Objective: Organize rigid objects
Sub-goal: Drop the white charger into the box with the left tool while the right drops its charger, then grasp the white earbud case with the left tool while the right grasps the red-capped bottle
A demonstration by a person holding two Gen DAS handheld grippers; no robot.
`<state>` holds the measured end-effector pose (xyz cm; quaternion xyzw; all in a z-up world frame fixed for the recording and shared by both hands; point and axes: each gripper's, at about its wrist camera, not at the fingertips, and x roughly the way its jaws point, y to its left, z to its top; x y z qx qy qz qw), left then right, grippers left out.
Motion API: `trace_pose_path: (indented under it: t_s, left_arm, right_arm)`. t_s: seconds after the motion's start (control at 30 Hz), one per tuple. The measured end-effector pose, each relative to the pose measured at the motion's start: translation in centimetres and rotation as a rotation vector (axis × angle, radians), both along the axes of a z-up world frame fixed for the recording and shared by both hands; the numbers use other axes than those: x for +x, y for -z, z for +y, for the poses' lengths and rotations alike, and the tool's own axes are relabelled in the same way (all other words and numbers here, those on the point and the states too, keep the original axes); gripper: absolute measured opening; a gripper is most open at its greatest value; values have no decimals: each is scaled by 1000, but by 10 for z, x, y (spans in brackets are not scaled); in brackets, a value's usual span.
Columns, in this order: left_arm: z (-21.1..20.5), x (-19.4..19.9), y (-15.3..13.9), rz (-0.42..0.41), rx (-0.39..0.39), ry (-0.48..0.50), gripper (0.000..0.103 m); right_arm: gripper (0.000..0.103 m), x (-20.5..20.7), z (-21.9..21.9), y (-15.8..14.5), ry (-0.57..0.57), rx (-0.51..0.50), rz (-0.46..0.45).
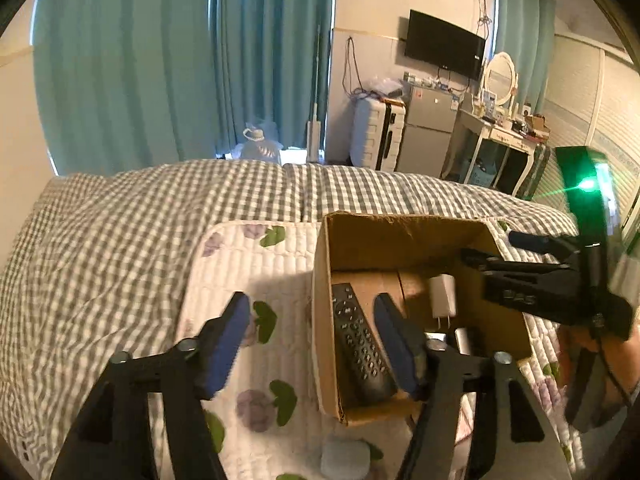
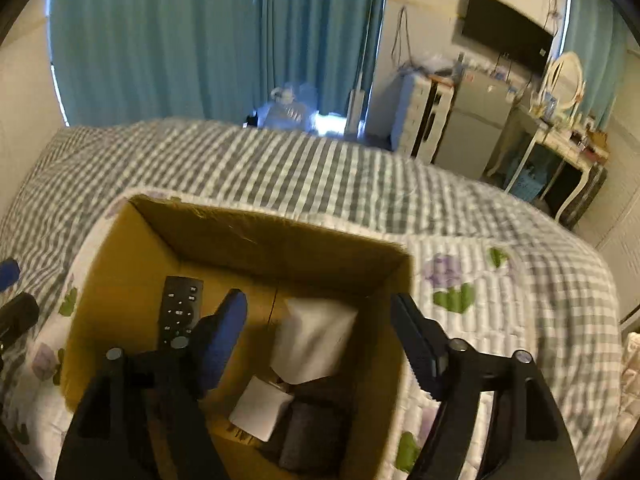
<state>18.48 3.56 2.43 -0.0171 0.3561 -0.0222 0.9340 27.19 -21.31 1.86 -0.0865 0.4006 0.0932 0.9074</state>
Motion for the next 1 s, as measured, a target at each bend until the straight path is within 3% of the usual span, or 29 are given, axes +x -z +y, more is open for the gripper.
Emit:
trace_pose_path:
  t_s: [0.2,0.33,0.57,0.77,0.9,1.0]
  left_arm:
    - [3,-49,1,27,-27,9,81]
    - [6,-84,6,34,-19,0,83]
    - [-4,-126,34,66,2,18,83]
    - [-16,-137,66,109,-7,34,83]
    - [-20,-133,81,150,-22,53,83]
    - [-22,-131,88,165,-18,59,83]
  right_arm:
    - [85,-73,-9,-43,-6,-41,-43]
    - [85,-132,-10,-48,-13,-76,-2]
    - [85,-207,-14,15,40,-80,96]
    - [85,-213,-8,98,58,-71,291]
    - [84,-212,-6,114,75,-105,292]
    - [78,-214,3,122,57,-141,295]
